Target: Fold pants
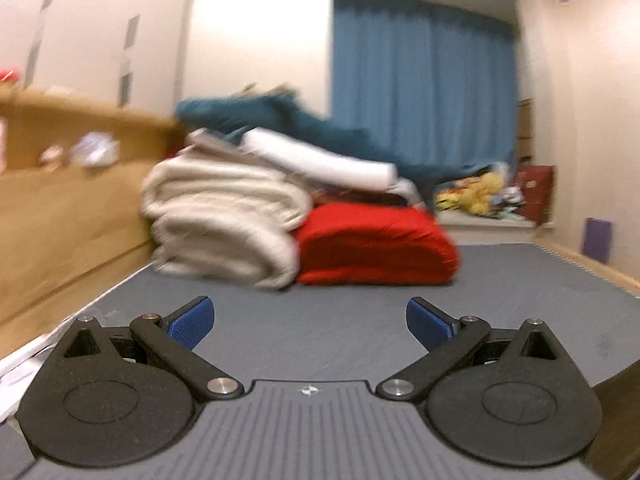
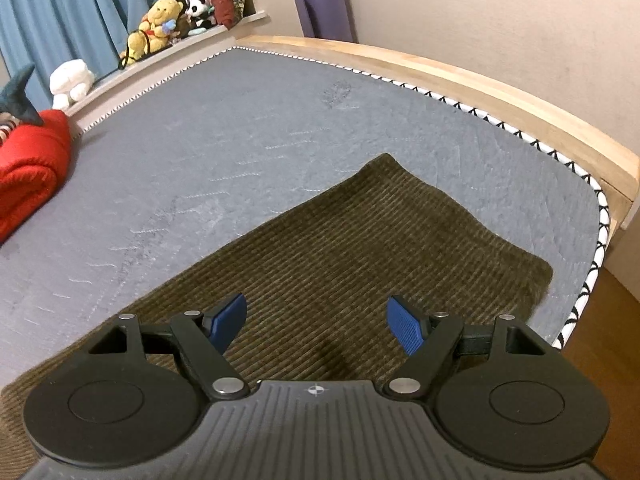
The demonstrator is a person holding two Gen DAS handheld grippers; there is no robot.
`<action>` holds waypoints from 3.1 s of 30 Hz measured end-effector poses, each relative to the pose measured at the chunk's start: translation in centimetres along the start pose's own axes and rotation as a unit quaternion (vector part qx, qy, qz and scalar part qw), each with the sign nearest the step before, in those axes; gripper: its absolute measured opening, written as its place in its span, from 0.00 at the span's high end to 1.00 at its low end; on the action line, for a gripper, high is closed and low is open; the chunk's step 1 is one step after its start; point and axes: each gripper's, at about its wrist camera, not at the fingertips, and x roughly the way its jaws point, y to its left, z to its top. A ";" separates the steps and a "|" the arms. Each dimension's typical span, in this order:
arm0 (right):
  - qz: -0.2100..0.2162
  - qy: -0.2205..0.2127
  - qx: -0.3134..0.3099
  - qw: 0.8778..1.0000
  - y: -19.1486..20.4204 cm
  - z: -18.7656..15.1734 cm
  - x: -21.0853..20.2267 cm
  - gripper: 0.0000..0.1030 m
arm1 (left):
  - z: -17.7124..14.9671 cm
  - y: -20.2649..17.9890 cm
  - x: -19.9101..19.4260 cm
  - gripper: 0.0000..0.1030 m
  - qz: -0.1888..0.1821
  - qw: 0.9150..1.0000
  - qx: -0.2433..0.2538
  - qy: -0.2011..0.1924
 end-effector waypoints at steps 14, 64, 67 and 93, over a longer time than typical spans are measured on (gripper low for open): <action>0.002 -0.022 0.042 0.999 -4.2 -1.7 -2.4 0.26 | -7.7 -35.8 3.4 0.12 -0.188 0.971 0.057 0.138; 0.099 -0.309 -0.299 0.897 15.7 -9.2 -11.1 0.79 | -11.0 -36.2 5.4 0.15 -0.196 0.965 0.111 0.137; 0.170 -0.247 -0.476 0.827 21.7 -17.7 -10.9 0.74 | -11.1 -35.1 6.4 0.13 -0.186 0.966 0.088 0.158; 0.294 -0.010 -0.559 0.775 22.7 -25.0 -4.1 0.39 | -15.1 -37.6 18.6 0.42 -0.279 0.909 -0.044 0.308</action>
